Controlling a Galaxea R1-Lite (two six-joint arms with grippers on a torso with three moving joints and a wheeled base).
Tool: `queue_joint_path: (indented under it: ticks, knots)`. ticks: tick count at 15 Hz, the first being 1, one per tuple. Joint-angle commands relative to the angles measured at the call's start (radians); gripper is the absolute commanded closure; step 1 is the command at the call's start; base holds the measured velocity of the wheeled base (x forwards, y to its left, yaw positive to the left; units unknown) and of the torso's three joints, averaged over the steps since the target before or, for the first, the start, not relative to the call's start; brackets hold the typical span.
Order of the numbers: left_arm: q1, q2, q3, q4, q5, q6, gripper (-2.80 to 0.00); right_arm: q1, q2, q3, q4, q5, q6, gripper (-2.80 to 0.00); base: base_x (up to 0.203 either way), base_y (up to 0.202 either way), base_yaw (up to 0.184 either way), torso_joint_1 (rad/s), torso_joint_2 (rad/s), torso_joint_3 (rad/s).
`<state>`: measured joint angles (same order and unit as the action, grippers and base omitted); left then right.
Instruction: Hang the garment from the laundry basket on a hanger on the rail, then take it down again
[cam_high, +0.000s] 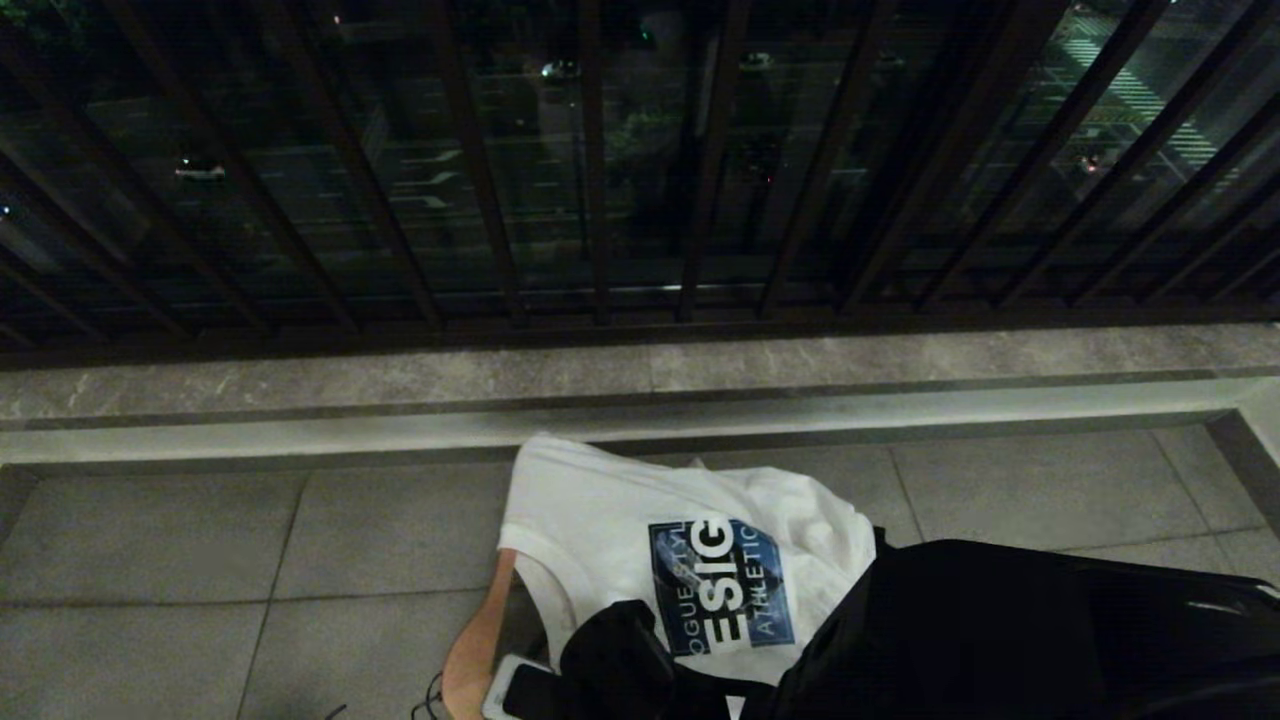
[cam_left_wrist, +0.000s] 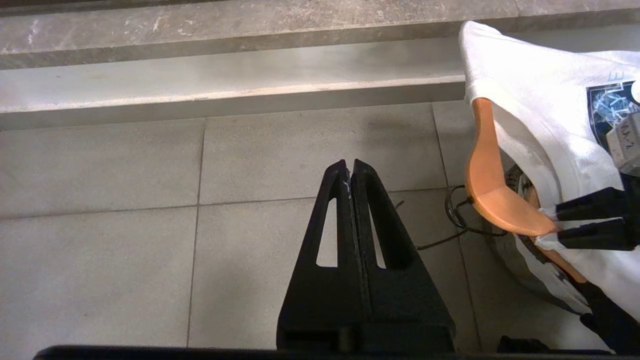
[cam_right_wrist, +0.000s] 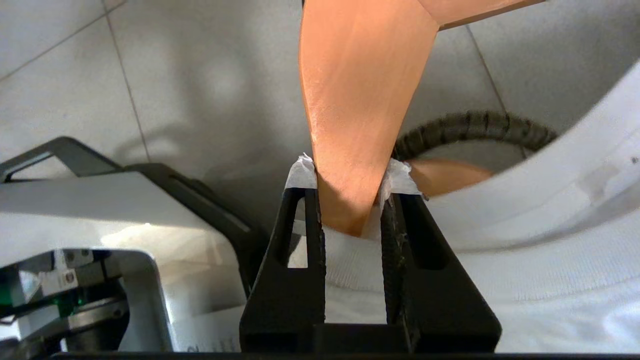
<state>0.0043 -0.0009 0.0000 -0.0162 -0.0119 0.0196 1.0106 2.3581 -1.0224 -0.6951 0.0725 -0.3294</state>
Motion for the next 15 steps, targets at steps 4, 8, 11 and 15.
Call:
queue_joint_path:
  ticks: [4,8,11,15]
  knots:
    - [0.0,-0.001,0.002,-0.001,0.0,0.0,0.0,0.003,0.017,-0.014,-0.004,-0.011,-0.002,0.0,0.0,0.0,0.0,0.0,0.0,0.0]
    - [0.0,-0.001,0.002,-0.001,0.0,0.0,0.0,0.005,0.032,-0.01,-0.004,-0.023,-0.007,0.0,0.0,0.0,0.0,0.0,0.0,0.0]
    - [0.001,-0.001,0.002,-0.001,0.0,0.0,0.0,0.005,0.032,-0.007,-0.004,-0.023,-0.01,0.0,0.0,0.0,0.0,0.0,0.0,0.0]
    - [0.0,-0.001,0.002,-0.001,0.0,0.0,0.0,0.005,0.027,0.0,-0.004,-0.025,-0.011,0.0,0.0,0.0,0.0,0.0,0.0,0.0]
